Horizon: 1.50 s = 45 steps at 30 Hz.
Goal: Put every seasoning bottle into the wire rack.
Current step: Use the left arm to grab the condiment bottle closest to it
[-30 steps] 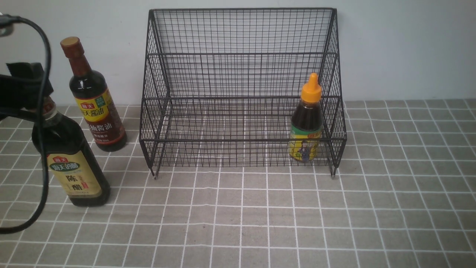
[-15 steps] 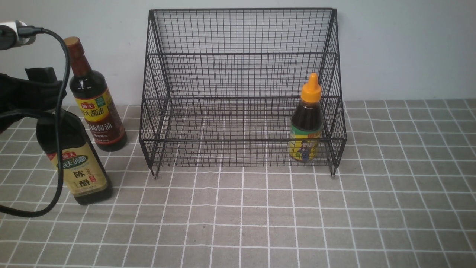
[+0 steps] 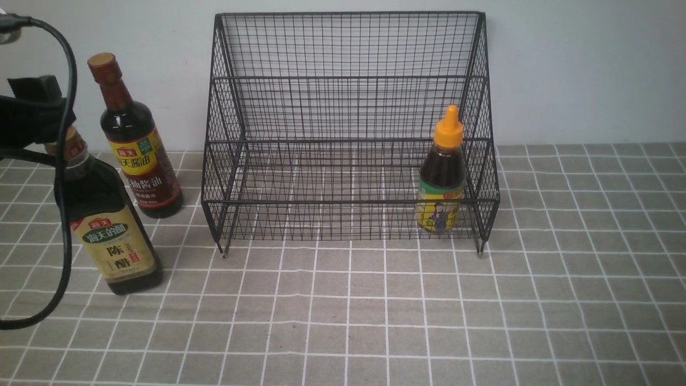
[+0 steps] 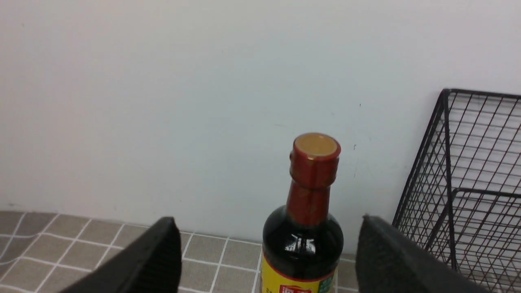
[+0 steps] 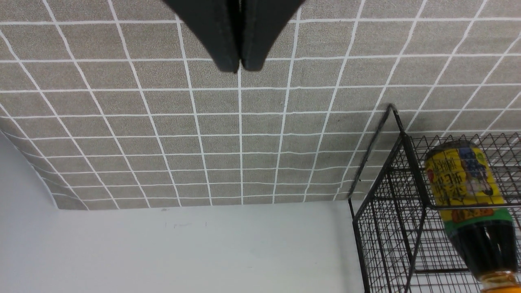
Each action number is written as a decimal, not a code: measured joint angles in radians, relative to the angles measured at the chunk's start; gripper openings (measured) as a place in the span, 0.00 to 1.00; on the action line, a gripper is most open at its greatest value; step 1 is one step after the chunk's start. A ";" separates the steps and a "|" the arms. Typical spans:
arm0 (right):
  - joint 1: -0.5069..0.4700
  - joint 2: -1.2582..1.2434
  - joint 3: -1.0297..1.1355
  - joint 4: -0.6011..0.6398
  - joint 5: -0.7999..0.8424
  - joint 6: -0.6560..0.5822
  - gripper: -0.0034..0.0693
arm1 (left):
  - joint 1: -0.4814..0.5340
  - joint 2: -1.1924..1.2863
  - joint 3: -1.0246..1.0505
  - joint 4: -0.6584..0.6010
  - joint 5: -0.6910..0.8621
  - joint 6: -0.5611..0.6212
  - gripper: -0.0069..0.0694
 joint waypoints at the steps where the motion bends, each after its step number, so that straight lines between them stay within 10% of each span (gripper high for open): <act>1: 0.000 0.000 0.000 0.000 0.000 0.000 0.03 | -0.002 0.000 0.000 0.000 0.015 -0.001 0.78; 31: 0.000 0.000 0.000 0.000 0.000 0.002 0.03 | -0.067 0.203 0.000 -0.056 -0.028 0.147 0.77; 37: 0.000 0.000 0.000 0.000 0.000 0.002 0.03 | -0.067 0.212 0.000 -0.063 -0.032 0.139 0.50; 45: 0.000 0.000 0.000 0.000 0.000 0.002 0.03 | -0.070 0.139 0.012 -0.060 0.034 0.145 0.49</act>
